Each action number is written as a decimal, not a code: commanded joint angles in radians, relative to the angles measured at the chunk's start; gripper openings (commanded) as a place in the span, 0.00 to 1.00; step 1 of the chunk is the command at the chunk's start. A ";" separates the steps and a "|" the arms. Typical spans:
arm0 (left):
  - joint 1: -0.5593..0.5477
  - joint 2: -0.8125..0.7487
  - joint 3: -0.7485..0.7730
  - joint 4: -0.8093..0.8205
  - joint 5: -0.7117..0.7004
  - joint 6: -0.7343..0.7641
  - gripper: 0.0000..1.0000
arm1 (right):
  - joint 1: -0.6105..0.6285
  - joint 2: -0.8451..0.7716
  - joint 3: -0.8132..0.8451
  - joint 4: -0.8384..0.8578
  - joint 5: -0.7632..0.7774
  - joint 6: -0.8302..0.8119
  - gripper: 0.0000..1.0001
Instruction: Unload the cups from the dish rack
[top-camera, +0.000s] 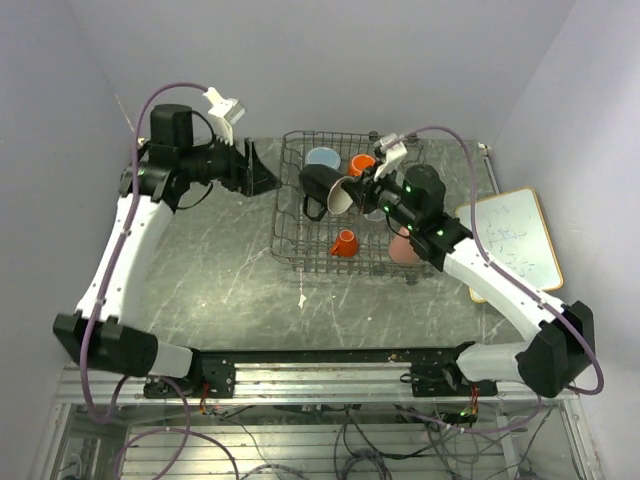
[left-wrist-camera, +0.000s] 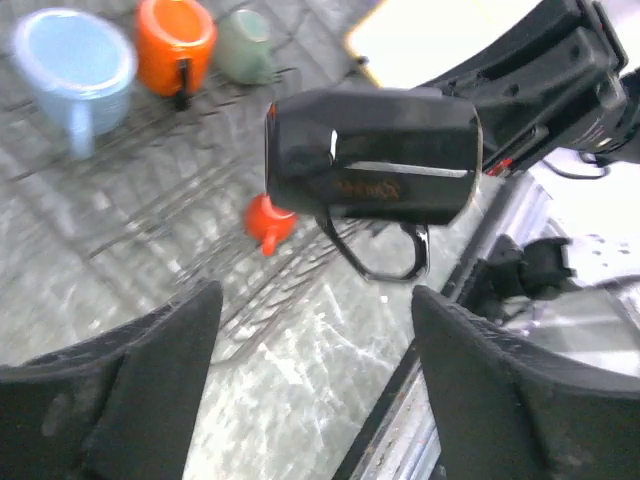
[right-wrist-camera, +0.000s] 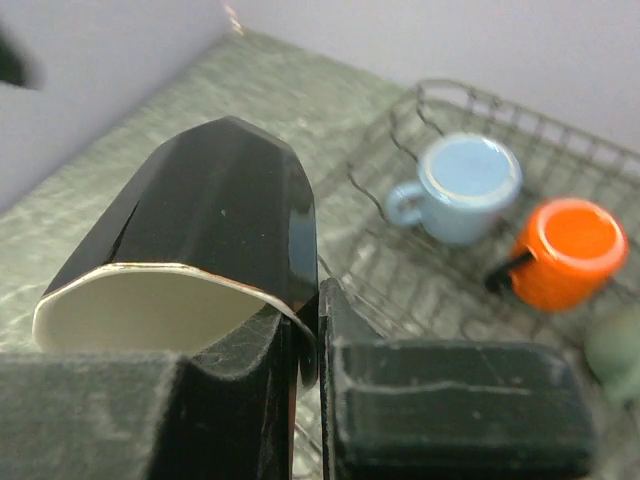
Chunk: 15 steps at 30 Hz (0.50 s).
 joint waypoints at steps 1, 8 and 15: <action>-0.005 -0.160 -0.033 -0.118 -0.326 0.295 0.98 | 0.025 0.096 0.221 -0.405 0.279 0.094 0.00; -0.203 -0.239 -0.104 -0.102 -0.586 0.408 1.00 | 0.131 0.428 0.602 -0.819 0.445 0.312 0.00; -0.216 -0.262 -0.220 -0.048 -0.646 0.363 0.86 | 0.232 0.550 0.790 -0.909 0.461 0.386 0.00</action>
